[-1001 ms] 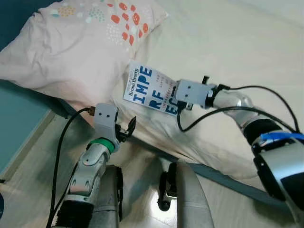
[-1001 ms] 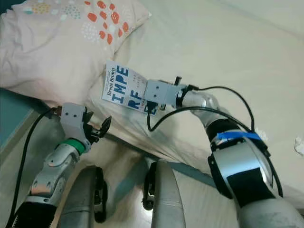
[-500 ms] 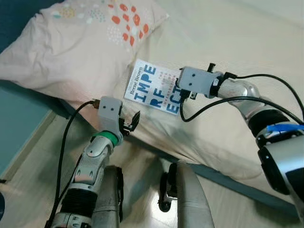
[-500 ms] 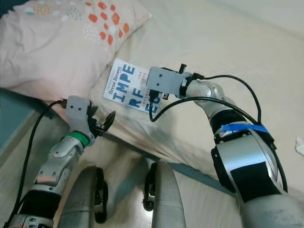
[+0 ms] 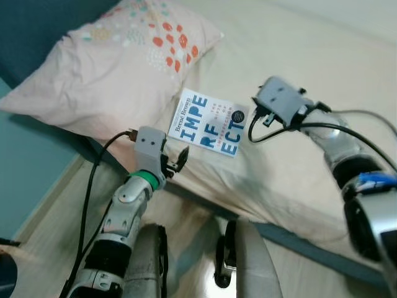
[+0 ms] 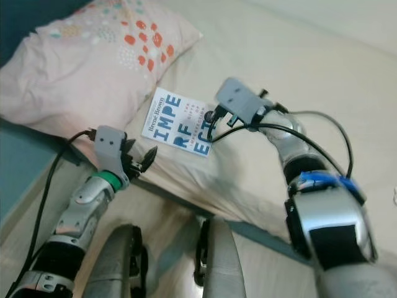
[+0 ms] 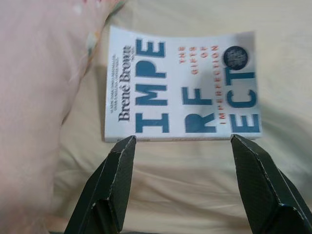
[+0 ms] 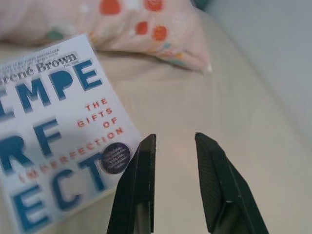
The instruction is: Clean up the room
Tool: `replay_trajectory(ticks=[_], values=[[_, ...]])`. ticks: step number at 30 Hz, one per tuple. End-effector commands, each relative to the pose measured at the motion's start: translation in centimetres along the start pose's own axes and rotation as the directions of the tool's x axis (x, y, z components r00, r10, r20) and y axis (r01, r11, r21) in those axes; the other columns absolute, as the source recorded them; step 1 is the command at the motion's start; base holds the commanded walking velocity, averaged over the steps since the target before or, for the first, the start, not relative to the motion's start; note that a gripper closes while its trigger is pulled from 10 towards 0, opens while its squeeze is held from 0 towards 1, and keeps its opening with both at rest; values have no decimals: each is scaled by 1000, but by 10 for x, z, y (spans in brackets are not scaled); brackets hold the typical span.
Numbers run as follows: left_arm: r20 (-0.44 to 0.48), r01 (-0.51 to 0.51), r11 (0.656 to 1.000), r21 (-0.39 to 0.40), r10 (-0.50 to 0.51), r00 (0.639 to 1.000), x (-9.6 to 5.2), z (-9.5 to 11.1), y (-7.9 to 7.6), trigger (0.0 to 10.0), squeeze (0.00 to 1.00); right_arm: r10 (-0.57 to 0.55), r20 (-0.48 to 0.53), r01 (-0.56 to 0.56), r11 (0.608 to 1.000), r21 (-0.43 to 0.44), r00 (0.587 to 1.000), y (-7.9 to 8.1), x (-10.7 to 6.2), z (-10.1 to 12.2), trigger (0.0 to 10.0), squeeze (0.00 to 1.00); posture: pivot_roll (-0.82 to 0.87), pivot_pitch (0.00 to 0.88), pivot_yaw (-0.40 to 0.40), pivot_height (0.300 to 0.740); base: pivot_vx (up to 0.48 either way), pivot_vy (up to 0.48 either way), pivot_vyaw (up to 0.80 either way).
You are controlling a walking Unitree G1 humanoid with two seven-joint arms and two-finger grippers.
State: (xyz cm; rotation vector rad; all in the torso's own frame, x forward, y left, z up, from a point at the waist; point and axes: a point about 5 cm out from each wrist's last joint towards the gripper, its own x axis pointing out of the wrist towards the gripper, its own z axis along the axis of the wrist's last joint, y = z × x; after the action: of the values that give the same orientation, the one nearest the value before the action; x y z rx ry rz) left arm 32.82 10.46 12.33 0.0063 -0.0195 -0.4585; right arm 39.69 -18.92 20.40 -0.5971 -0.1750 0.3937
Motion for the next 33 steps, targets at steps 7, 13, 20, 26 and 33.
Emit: replay_trajectory(ticks=[7, 13, 20, 26, 33], values=[[-42, 78, 997, -3, -78, 996, -11, -27, -16, 10000, 0, -32, -83, 66, 889, 453, 996, 87, -25, -55, 10000, 0, -7, 100, 75, 631, 0, 0, 0], [-55, 107, 994, -13, -108, 993, -14, -32, -20, 10000, 0, -72, -133, 129, 861, 493, 989, 102, -38, -67, 10000, 0, -12, 100, 77, 631, 0, 0, 0], [-73, 170, 985, -6, -170, 983, -20, -41, -28, 10000, 0, -192, -294, 304, 860, 410, 937, 115, -60, -88, 10000, 0, -22, 94, 85, 631, 0, 0, 0], [-121, 211, 977, -35, -213, 969, -34, -54, -24, 10000, 0, -183, -252, 273, 878, 393, 950, 140, -85, -92, 10000, 0, -22, 90, 64, 631, 0, 0, 0], [-136, 118, 993, 27, -114, 984, -29, -56, -11, 10000, 0, -165, -227, 258, 839, 479, 960, 159, -90, -85, 10000, 0, -21, 82, 60, 631, 0, 0, 0]])
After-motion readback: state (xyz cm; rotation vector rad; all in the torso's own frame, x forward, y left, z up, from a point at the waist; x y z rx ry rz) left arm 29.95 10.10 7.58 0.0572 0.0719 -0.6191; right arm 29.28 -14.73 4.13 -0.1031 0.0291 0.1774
